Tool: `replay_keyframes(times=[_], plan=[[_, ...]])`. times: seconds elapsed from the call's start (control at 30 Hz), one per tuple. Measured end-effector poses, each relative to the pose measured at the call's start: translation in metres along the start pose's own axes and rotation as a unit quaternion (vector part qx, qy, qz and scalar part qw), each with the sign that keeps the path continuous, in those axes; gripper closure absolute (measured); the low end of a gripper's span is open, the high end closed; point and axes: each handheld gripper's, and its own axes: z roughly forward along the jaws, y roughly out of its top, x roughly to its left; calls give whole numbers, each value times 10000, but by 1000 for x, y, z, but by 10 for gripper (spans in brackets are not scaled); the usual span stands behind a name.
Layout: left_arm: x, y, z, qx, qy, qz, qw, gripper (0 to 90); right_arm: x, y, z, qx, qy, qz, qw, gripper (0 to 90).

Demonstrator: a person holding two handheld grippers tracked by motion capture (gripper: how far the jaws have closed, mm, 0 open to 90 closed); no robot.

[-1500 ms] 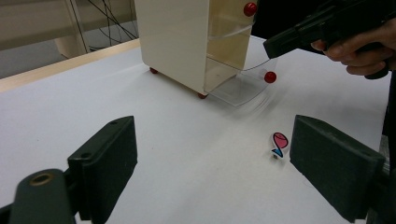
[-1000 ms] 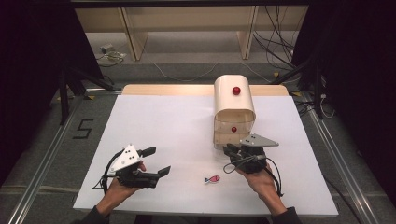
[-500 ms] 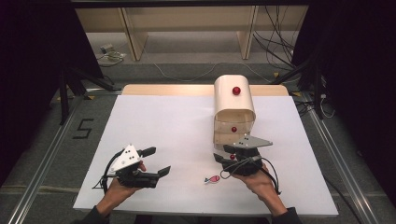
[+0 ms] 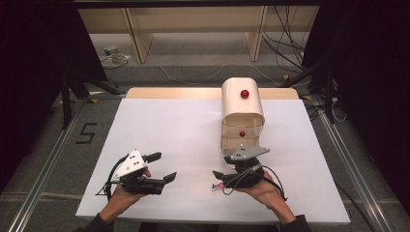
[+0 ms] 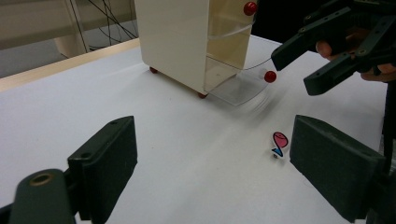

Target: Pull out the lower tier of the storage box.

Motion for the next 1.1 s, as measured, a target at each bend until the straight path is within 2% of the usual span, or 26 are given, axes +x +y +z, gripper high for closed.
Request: replay_keyframes(times=[0.23, 0.5, 1.1], plan=[[0, 0, 0, -18, 1, -32, 10000, 147, 0, -4, 8, 315, 84, -77, 9994, 326], [0, 0, 0, -12, 3, -43, 10000, 147, 1, -8, 15, 375, 262, -119, 9989, 312], [2, 0, 3, 33, -5, -92, 10000, 147, -4, -17, 33, 726, 482, -227, 9959, 270]])
